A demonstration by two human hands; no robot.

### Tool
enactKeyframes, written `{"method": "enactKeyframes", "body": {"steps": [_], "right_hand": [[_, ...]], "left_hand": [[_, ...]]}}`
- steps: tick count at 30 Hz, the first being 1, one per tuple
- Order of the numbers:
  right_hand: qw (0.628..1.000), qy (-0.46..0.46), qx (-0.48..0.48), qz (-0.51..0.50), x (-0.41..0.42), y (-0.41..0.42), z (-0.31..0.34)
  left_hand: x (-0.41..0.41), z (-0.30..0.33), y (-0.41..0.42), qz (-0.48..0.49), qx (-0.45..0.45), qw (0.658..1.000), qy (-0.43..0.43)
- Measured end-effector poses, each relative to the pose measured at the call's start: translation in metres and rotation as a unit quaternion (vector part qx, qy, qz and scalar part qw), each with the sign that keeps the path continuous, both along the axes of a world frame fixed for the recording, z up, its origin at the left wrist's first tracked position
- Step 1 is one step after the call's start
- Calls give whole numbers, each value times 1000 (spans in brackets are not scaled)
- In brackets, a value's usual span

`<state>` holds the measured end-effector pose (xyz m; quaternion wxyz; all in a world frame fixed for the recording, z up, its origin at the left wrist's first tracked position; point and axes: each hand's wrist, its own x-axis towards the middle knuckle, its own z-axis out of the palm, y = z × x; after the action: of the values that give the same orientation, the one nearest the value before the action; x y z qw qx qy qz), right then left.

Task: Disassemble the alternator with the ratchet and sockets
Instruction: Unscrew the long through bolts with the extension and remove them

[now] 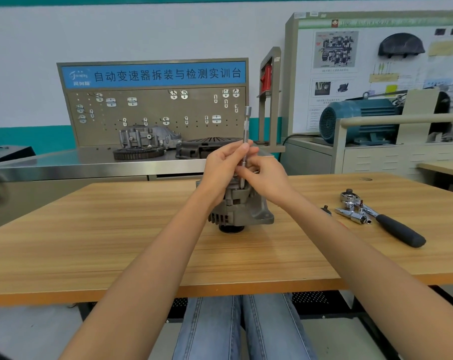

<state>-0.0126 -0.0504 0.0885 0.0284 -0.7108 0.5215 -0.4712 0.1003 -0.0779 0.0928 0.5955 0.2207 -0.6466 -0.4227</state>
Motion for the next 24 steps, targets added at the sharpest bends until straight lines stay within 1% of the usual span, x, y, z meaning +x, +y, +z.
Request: {"method": "enactKeyframes", "body": {"steps": [3,4,6,10,15,20,22,24], "right_hand": [[996,-82,-29,11,1,1,-6],[995,-95,-42,8,2,1,-8],[994,-92,-58,0,3,0,-10],[995,-81,-49,3,1,-1,-9],[997,-62,-28,20,-2,1,-7],[998,-48,-3,40,-3,4,-3],[999,-36,-4,39,-4,4,-3],[998,-45,-11,35,-4,3,-4]], "left_hand": [[4,-2,-4,-17,32,997,63],[5,-3,-6,-23,39,996,76],[5,-4,-6,-21,42,996,74],[1,-2,-3,17,37,998,40],[3,-2,1,-11,49,998,44],[5,-4,1,-6,24,1000,9],[4,-4,2,-3,25,1000,17],[4,-4,4,1,32,999,29]]}}
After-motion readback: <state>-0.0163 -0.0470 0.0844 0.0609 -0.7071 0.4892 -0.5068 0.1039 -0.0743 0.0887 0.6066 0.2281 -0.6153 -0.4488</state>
